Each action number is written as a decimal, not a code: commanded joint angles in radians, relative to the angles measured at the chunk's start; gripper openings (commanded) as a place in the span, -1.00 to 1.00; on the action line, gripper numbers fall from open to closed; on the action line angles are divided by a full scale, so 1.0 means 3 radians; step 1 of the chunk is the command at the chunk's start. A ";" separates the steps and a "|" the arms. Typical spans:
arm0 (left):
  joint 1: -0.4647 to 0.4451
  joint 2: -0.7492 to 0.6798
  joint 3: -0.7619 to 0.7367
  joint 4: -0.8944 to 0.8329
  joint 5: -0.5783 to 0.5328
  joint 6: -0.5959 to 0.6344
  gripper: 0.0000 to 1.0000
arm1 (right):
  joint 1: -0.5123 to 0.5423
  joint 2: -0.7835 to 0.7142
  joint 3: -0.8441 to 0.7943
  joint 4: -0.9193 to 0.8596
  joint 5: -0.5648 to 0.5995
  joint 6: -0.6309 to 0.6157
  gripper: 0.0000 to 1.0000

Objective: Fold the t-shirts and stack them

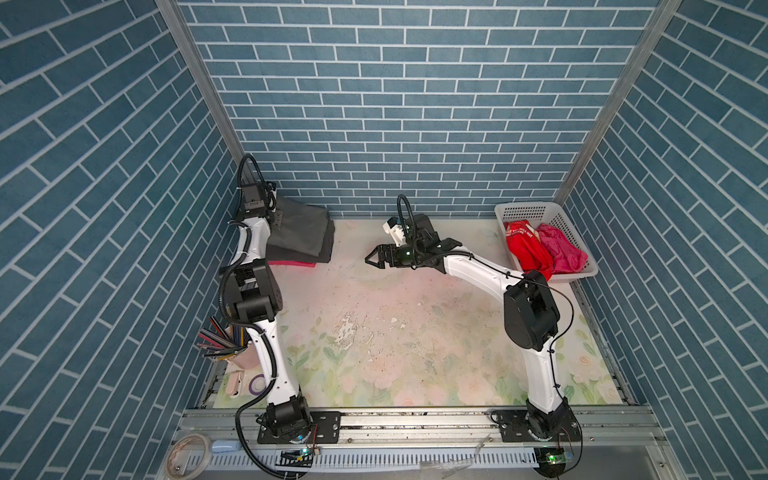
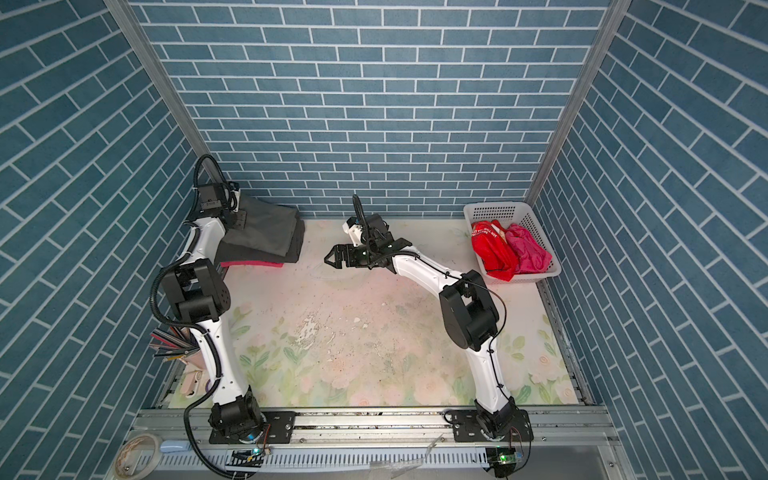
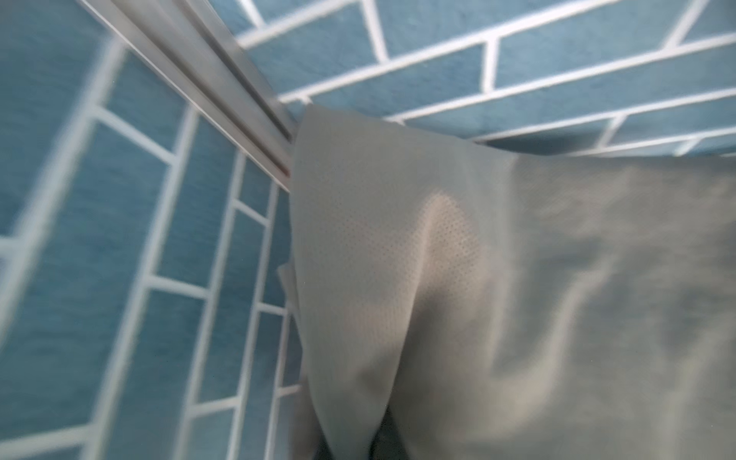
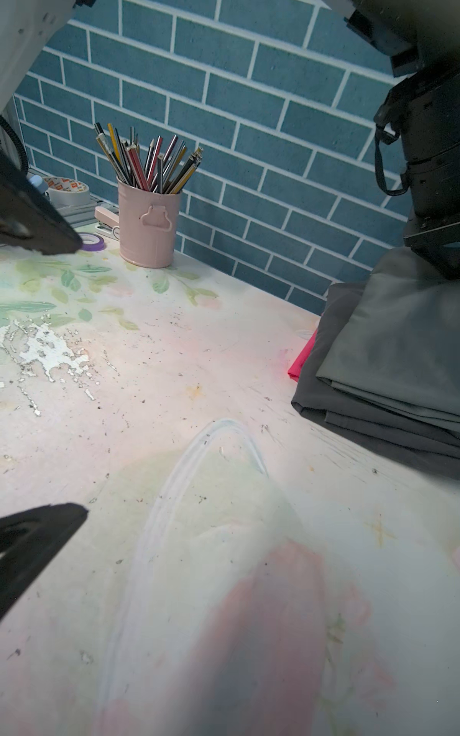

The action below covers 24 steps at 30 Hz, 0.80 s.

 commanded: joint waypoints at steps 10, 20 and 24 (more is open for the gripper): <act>-0.0066 -0.0603 -0.0101 -0.0018 0.0194 -0.0670 0.76 | -0.0022 -0.0690 -0.0601 0.0052 0.0514 -0.0390 0.95; -0.0466 -0.2180 -0.2135 0.1324 0.0663 -0.1394 0.76 | -0.0745 -0.2101 -0.2182 0.0784 0.1821 -0.0785 0.97; -0.0767 -0.2779 -0.3262 0.2046 0.0415 -0.1583 0.76 | -0.1141 -0.2612 -0.3005 0.1443 0.2410 -0.1079 0.97</act>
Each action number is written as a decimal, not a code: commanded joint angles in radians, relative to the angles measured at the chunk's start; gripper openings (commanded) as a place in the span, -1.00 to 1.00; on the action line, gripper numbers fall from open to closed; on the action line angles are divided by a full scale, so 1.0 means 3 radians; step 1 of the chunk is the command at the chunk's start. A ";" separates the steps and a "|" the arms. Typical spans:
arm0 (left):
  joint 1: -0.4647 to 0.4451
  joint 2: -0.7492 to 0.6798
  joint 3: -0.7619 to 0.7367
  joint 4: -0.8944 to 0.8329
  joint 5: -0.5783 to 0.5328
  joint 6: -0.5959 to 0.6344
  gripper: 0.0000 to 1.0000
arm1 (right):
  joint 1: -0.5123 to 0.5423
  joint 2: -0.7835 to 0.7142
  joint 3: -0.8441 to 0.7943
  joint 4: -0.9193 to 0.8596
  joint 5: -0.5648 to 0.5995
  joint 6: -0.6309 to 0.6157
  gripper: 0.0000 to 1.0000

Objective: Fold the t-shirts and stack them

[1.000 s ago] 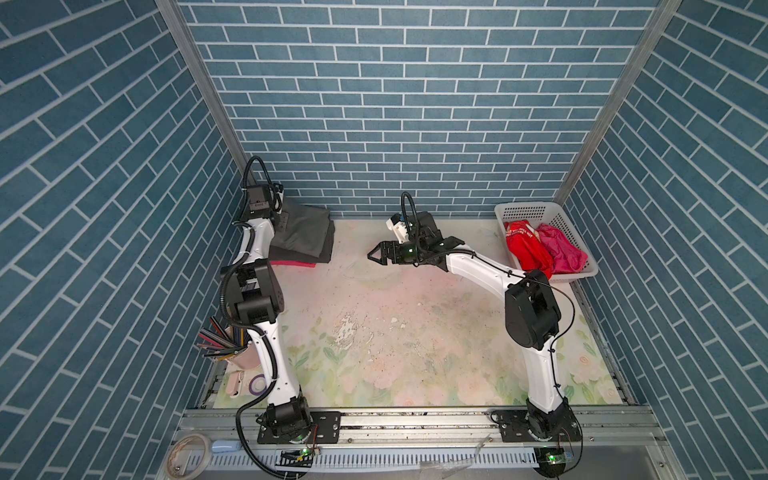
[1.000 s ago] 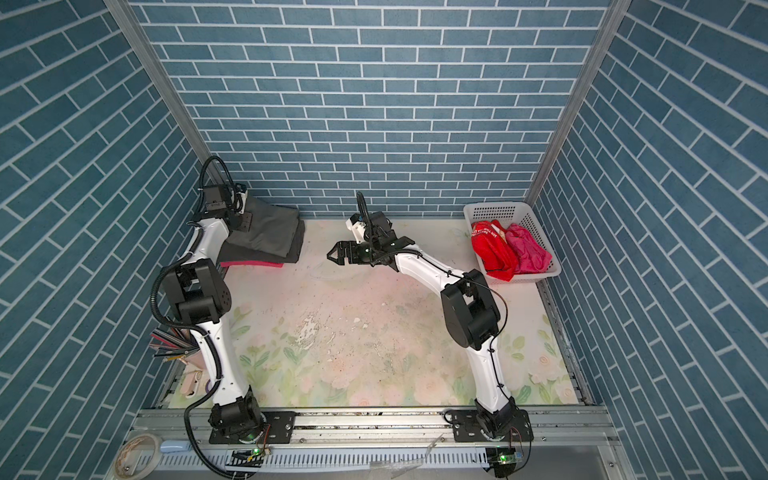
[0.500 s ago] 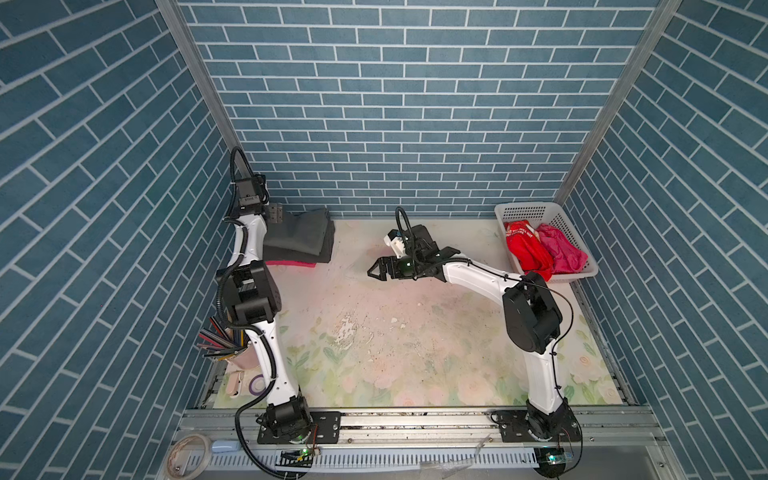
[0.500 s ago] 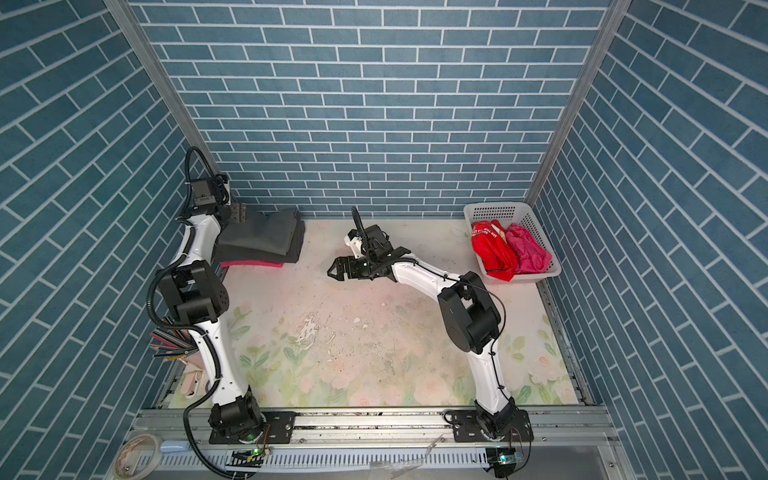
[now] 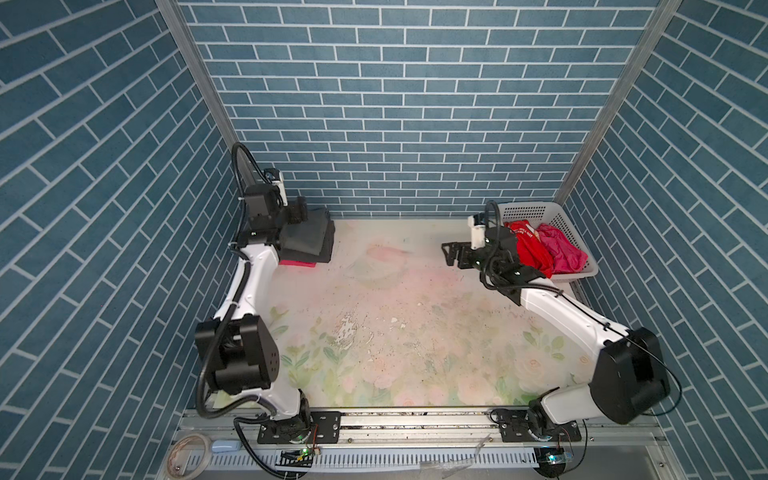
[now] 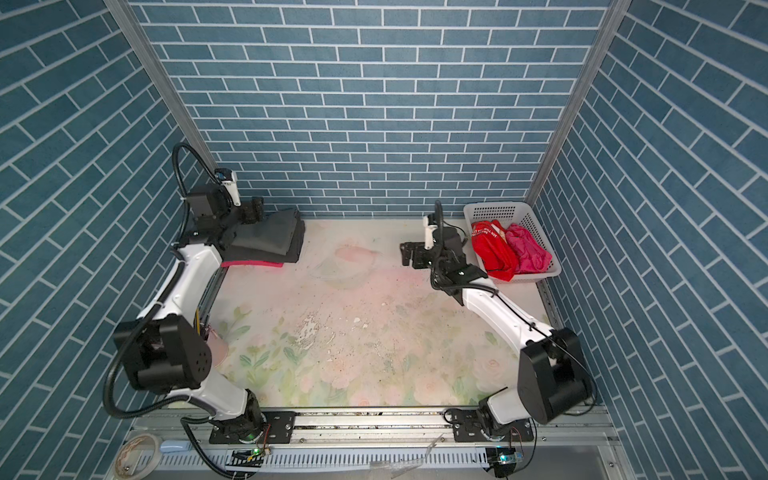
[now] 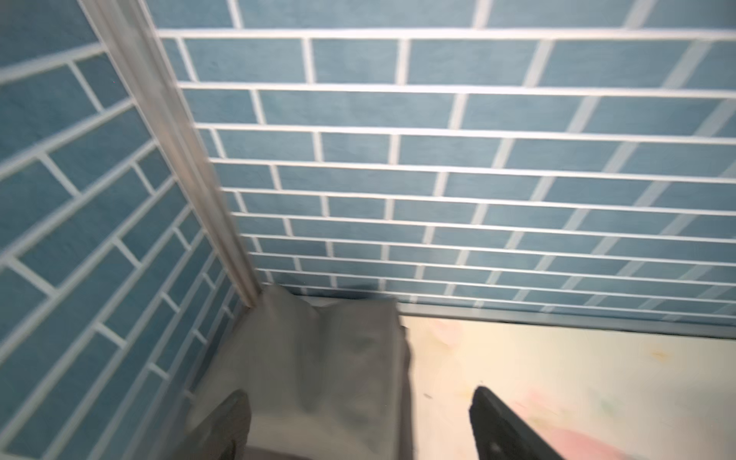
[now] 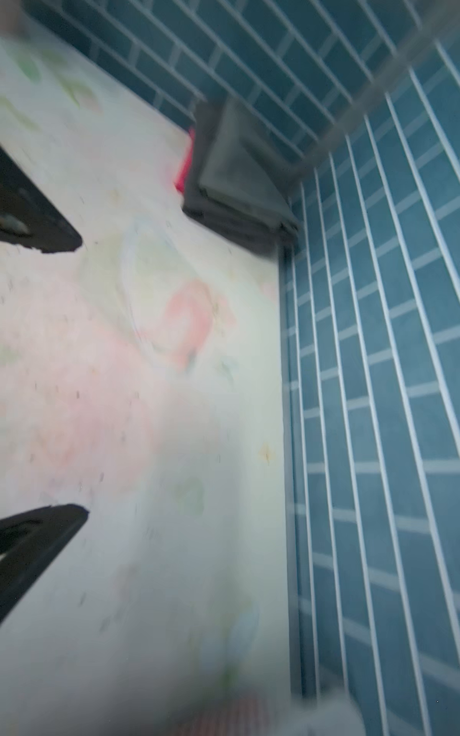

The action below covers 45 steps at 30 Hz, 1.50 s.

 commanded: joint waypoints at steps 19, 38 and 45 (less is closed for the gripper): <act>-0.0709 -0.0616 -0.3125 0.2527 -0.1683 0.0082 0.76 | -0.0893 -0.0298 -0.2062 0.2088 0.1694 -0.0673 0.97; -0.0431 -0.0159 -0.3552 0.3722 -0.0829 -0.0023 0.76 | -0.0970 0.0333 -0.2688 0.4243 0.1412 -0.1253 0.97; -0.0493 -0.0060 -0.3610 0.3912 -0.0735 0.0109 0.76 | -0.1222 0.0225 -0.2610 0.3828 0.0946 -0.1013 0.97</act>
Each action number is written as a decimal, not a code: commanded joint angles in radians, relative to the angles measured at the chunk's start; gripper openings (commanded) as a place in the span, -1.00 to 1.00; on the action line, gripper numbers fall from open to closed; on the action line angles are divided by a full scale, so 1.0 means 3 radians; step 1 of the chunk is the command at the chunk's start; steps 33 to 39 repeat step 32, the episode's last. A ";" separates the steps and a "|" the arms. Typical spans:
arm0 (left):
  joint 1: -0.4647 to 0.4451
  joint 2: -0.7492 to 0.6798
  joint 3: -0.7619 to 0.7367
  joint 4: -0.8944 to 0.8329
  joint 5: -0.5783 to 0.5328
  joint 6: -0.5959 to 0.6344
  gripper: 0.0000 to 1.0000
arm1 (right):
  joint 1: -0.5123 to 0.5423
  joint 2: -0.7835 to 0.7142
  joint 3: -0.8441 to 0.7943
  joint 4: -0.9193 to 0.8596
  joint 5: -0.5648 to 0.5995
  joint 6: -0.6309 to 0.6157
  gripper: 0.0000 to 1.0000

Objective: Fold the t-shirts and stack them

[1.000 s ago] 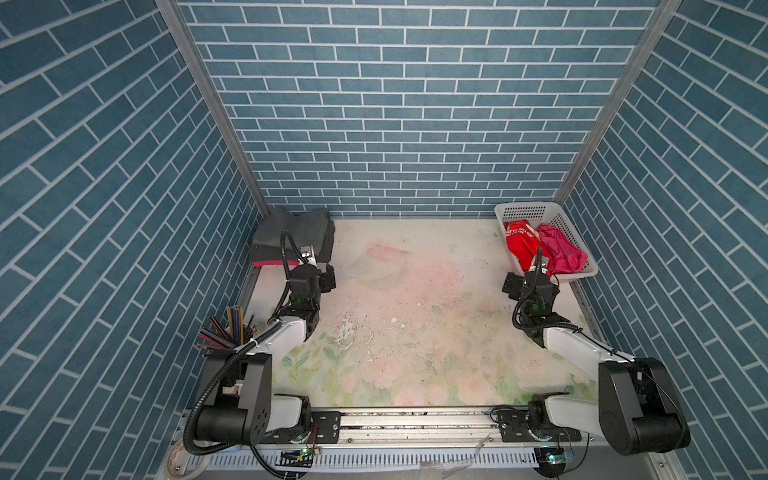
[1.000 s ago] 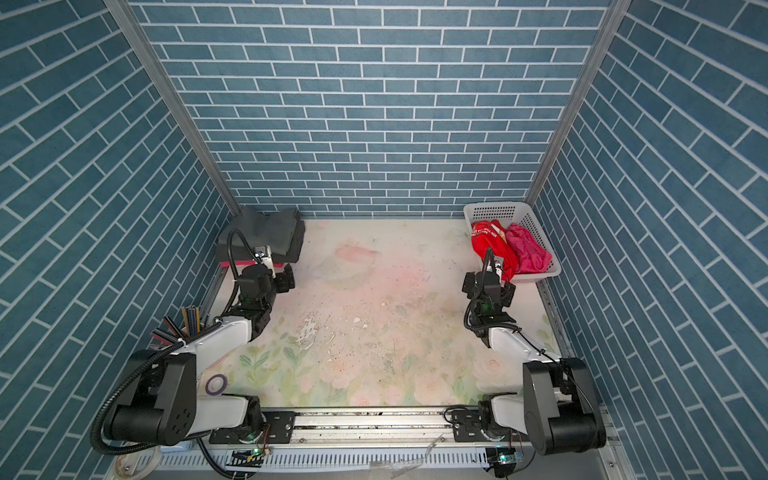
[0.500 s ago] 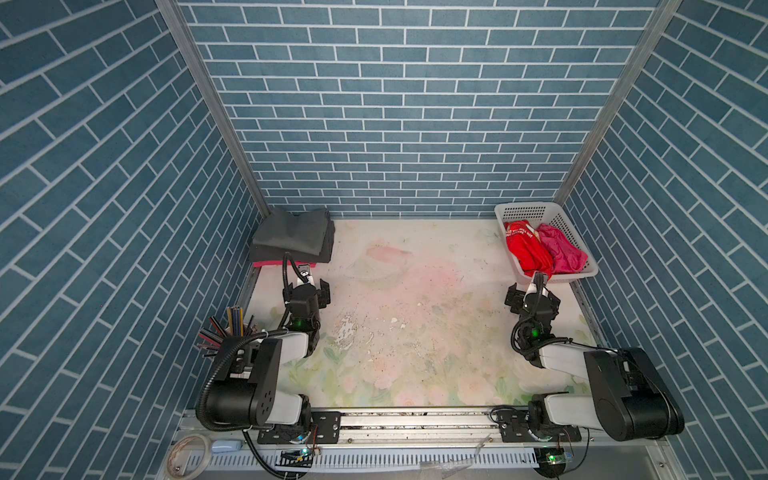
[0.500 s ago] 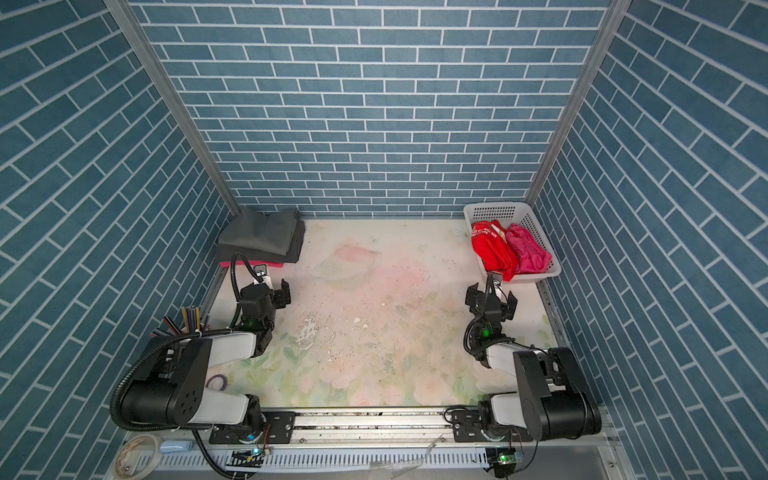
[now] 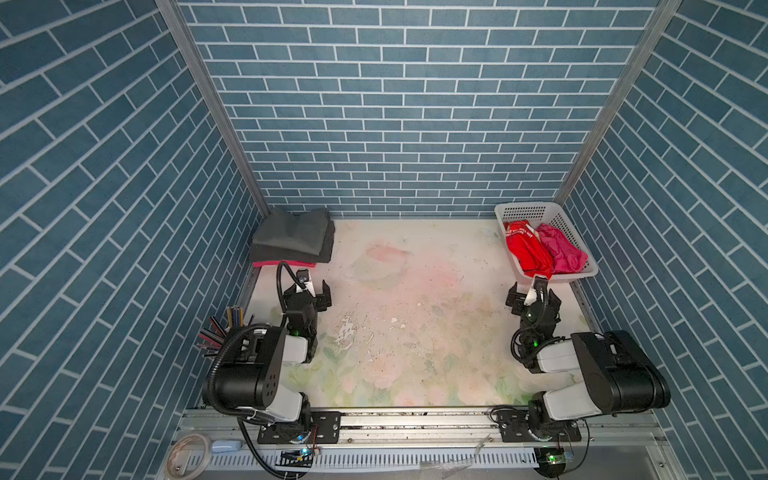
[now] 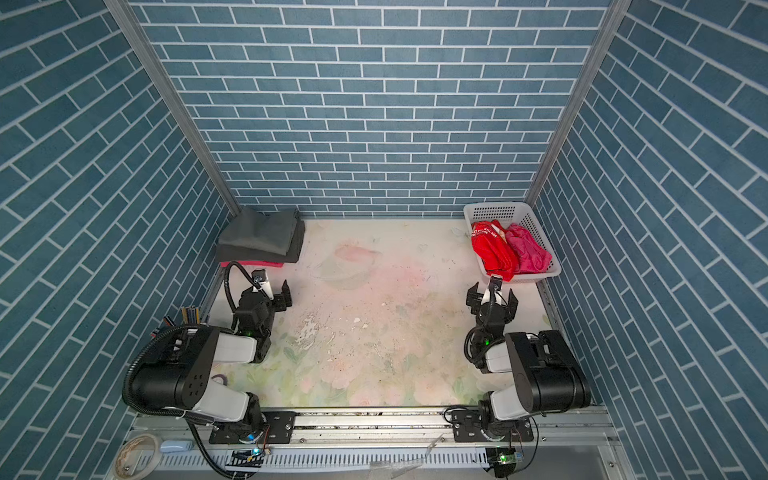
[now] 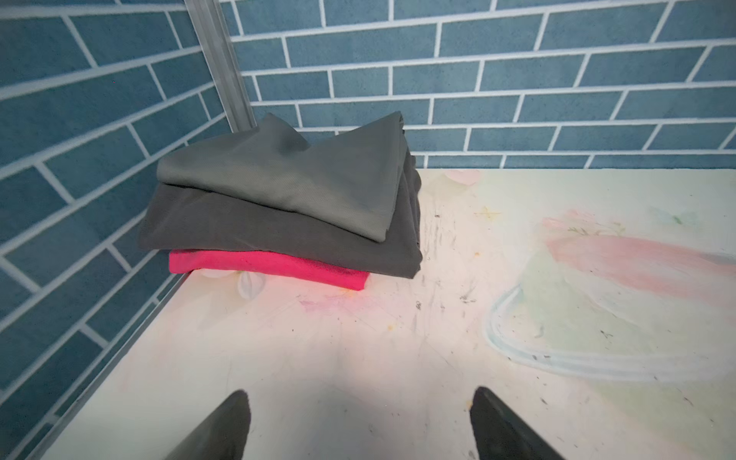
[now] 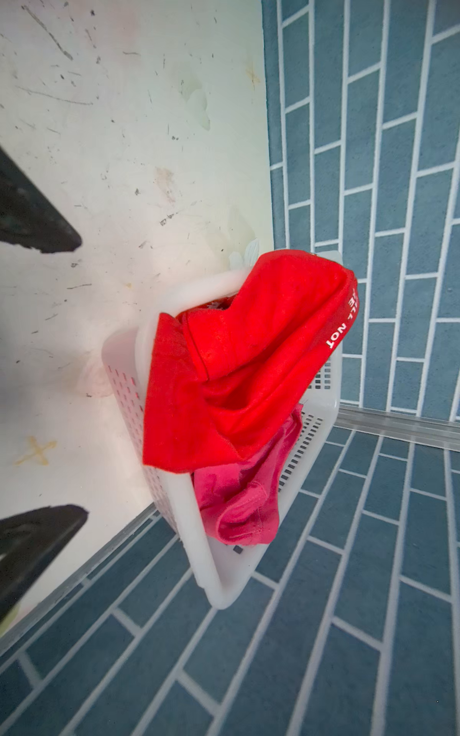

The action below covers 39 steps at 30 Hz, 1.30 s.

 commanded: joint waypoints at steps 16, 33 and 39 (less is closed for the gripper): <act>-0.0035 0.0000 -0.0006 0.0261 0.0069 0.0047 0.76 | -0.0342 0.0203 0.0204 -0.0043 -0.0683 0.0148 0.97; -0.0024 -0.0002 -0.0009 0.0262 0.0069 0.0048 0.76 | -0.0346 0.0190 0.0213 -0.0086 -0.0698 0.0163 0.97; -0.0024 -0.0002 -0.0009 0.0262 0.0069 0.0048 0.76 | -0.0346 0.0190 0.0213 -0.0086 -0.0698 0.0163 0.97</act>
